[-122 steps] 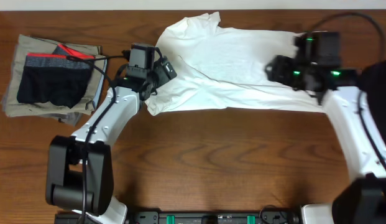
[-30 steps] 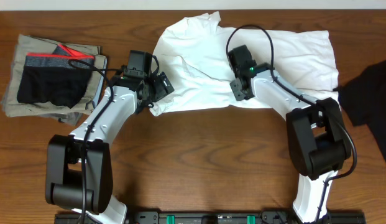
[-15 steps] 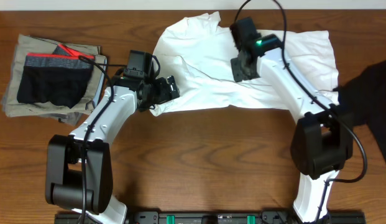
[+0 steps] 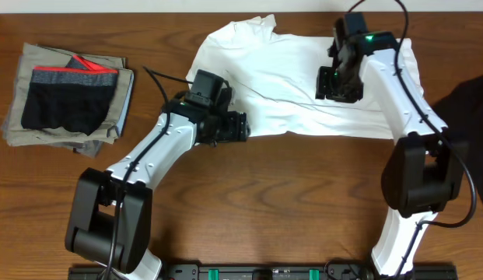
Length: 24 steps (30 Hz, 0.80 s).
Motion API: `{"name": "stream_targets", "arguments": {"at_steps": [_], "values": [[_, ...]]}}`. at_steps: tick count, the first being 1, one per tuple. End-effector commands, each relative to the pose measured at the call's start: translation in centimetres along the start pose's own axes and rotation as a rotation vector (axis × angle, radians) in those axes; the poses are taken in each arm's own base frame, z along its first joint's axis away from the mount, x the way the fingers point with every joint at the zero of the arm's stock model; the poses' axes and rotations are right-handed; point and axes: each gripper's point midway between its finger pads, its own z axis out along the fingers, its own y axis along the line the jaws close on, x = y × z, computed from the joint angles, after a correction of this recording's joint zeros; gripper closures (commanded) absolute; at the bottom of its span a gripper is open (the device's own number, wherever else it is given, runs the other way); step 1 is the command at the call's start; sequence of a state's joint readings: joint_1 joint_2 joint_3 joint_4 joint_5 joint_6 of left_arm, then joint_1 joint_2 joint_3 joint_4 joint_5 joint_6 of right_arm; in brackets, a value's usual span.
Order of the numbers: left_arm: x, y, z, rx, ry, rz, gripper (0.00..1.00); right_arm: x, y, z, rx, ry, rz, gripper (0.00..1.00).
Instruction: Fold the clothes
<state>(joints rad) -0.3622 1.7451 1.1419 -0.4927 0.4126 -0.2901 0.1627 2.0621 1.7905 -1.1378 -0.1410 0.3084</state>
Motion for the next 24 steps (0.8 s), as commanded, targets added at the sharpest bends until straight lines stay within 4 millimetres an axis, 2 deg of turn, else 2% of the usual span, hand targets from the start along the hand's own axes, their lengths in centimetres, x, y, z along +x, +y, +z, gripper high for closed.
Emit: {"name": "stream_targets", "arguments": {"at_steps": [1, 6, 10, 13, 16, 24], "values": [[-0.6, 2.1, 0.1, -0.090, -0.021, 0.001, 0.35, 0.7, 2.3, -0.3, -0.145, 0.050, 0.021, 0.53], [-1.3, 4.4, 0.9, -0.113, -0.027, -0.044, 0.41, 1.7, 1.5, -0.1, -0.100, 0.085, 0.022, 0.59], [-2.0, 6.7, 1.6, -0.129, -0.032, -0.093, 0.41, 2.3, 1.2, 0.4, -0.092, 0.106, 0.027, 0.61], [-1.7, 8.3, 2.5, -0.137, -0.009, -0.127, 0.41, 2.5, 1.2, 0.5, -0.090, 0.113, 0.029, 0.63], [-1.4, 8.9, 3.0, -0.121, 0.011, -0.148, 0.41, 2.5, 1.2, 0.4, -0.090, 0.114, 0.029, 0.63], [-1.8, 10.5, 2.4, -0.140, -0.006, -0.214, 0.41, 2.9, 1.1, 0.4, -0.084, 0.130, 0.034, 0.61]]}}
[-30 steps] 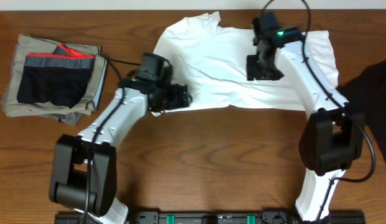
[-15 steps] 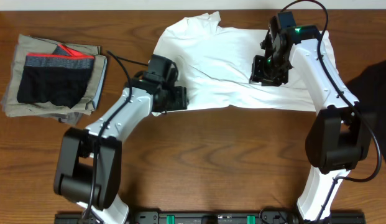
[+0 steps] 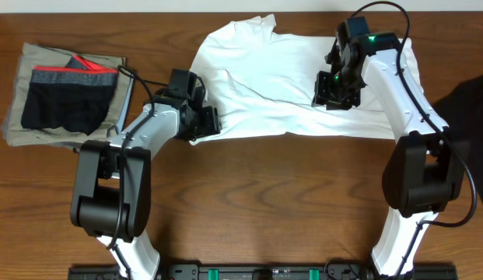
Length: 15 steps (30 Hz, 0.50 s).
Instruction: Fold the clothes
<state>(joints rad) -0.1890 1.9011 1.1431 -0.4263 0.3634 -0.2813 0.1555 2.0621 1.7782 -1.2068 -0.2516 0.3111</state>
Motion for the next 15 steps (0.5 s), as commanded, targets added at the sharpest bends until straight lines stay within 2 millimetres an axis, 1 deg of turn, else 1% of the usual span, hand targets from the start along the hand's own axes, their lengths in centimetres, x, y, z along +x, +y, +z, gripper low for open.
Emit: {"name": "stream_targets", "arguments": {"at_steps": [1, 2, 5, 10, 15], "values": [[-0.4, 2.2, 0.1, -0.051, -0.003, -0.071, 0.41, 0.6, 0.1, 0.4, -0.003, 0.025, 0.010, 0.61], [-0.5, 3.4, -0.2, -0.094, -0.010, -0.116, 0.41, 0.6, 0.1, 0.4, 0.001, 0.028, 0.011, 0.60], [-0.3, 6.1, -0.8, -0.180, -0.011, -0.195, 0.42, 0.8, 0.1, 0.4, 0.004, 0.033, 0.012, 0.60], [0.5, 8.2, -1.5, -0.209, 0.024, -0.262, 0.42, 0.9, 0.2, 0.4, 0.003, 0.034, 0.008, 0.58], [1.2, 9.5, -2.0, -0.235, 0.046, -0.356, 0.42, 1.5, 0.2, 0.5, 0.025, 0.054, 0.002, 0.57]]}}
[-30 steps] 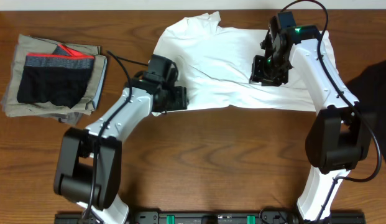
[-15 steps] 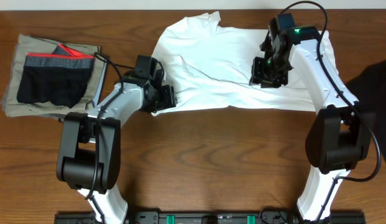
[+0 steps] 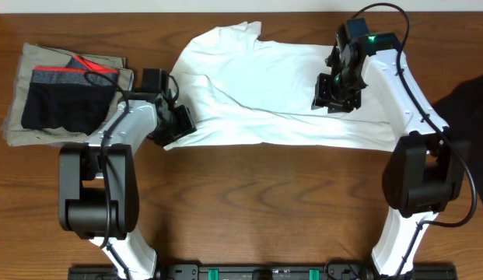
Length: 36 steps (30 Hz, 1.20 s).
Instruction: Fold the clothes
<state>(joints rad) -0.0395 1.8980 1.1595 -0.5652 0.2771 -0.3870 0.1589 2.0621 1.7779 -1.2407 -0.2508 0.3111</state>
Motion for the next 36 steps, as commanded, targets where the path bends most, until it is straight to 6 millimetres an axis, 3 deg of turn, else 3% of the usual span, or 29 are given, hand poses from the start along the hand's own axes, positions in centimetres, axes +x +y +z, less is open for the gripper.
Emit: {"name": "stream_targets", "arguments": {"at_steps": [1, 6, 7, 10, 13, 22, 26, 36], "values": [[0.5, 3.3, 0.5, -0.127, 0.010, -0.113, 0.42, 0.8, 0.1, 0.6, 0.040, 0.024, -0.007, 0.57], [0.1, 5.7, 0.1, -0.233, -0.023, -0.183, 0.41, 1.9, -2.0, 0.4, 0.203, 0.047, -0.035, 0.56], [0.1, 5.8, 0.0, -0.234, -0.021, -0.187, 0.37, 2.3, -2.0, 0.4, 0.213, 0.061, -0.075, 0.56], [0.1, 5.9, 0.0, -0.234, -0.022, -0.201, 0.12, 3.1, -1.6, 0.7, 0.246, 0.091, -0.193, 0.55], [0.0, 5.8, 0.0, -0.231, -0.029, -0.217, 0.00, 3.1, -1.5, 1.6, 0.338, 0.069, -0.300, 0.53], [-0.1, 5.8, 0.0, -0.230, -0.031, -0.216, 0.02, 4.0, 1.2, 6.7, 0.476, -0.022, -0.550, 0.52], [-0.1, 5.8, 0.0, -0.230, -0.031, -0.216, 0.02, 3.9, 1.7, 7.8, 0.544, -0.079, -0.604, 0.52], [-0.1, 5.8, 0.0, -0.230, -0.031, -0.216, 0.02, 3.5, 2.9, 8.9, 0.530, -0.120, -0.679, 0.51]]}}
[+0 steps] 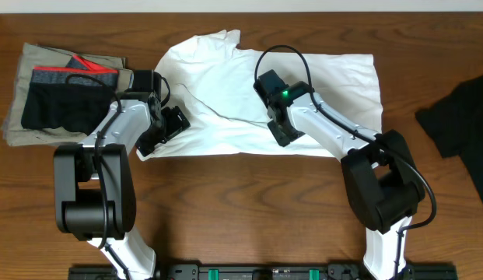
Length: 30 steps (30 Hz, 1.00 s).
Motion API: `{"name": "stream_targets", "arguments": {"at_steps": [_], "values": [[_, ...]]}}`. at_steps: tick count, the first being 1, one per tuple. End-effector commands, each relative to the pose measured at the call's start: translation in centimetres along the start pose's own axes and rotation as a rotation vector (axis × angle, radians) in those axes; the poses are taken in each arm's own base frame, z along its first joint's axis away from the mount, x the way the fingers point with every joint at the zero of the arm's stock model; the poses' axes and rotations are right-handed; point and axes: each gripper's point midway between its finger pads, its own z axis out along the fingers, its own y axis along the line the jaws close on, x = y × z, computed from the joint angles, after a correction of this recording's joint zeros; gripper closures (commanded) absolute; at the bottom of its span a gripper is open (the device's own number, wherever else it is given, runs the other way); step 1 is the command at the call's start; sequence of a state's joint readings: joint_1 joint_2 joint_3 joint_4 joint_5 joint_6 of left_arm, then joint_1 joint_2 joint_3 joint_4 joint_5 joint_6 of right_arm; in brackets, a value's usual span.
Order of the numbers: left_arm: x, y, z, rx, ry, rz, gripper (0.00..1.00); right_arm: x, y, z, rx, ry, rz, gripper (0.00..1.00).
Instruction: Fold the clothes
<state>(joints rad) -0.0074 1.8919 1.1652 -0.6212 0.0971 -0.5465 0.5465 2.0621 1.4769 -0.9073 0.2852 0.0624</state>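
A white shirt (319, 85) lies spread flat across the far middle of the wooden table. My left gripper (173, 127) sits at the shirt's lower left corner, shut on the cloth there. My right gripper (282, 134) is low over the middle of the shirt near its front hem, pointing down. Its fingers are hidden under the wrist, so their state does not show.
A folded pile (66, 97) lies at the far left: khaki cloth with black shorts with a red and grey waistband on top. A dark garment (459, 117) lies at the right edge. Bare table (249, 210) runs along the front.
The shirt has shifted further left and lies flatter, its right edge pulled in. My right gripper went from the shirt's upper right to its middle near the front hem. My left gripper moved slightly left.
At first the shirt lay bunched toward the right, my left gripper at its lower left edge and my right on its upper right. At each later moment my left gripper and the cloth were further left. Now the shirt lies spread out, with my right gripper at mid-hem.
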Motion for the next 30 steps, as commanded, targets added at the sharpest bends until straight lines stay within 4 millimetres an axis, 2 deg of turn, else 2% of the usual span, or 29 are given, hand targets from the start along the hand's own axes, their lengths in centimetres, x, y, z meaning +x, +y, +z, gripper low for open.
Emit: {"name": "stream_targets", "arguments": {"at_steps": [1, 11, 18, 20, 25, 30], "values": [[0.6, 1.6, 1.1, -0.053, 0.025, -0.016, 0.02, 0.5, -0.2, 0.7, 0.029, 0.008, -0.050, 0.51], [0.5, 1.5, 1.1, -0.051, 0.022, -0.016, 0.02, 1.1, 0.2, 1.8, 0.025, 0.011, -0.071, 0.55], [0.5, 1.5, 1.1, -0.051, 0.022, -0.016, 0.02, 0.5, -0.5, 1.8, 0.064, -0.014, -0.063, 0.59], [0.5, 1.5, 1.1, -0.051, 0.022, -0.016, 0.02, 0.3, -0.7, 1.8, 0.073, -0.024, -0.058, 0.65], [0.5, 1.5, 1.1, -0.051, 0.022, -0.016, 0.02, 0.1, -1.1, 2.0, 0.070, -0.027, -0.045, 0.86], [0.5, 1.5, 1.1, -0.051, 0.022, -0.015, 0.02, -0.2, -1.8, 2.1, 0.075, -0.039, -0.022, 0.90]]}}
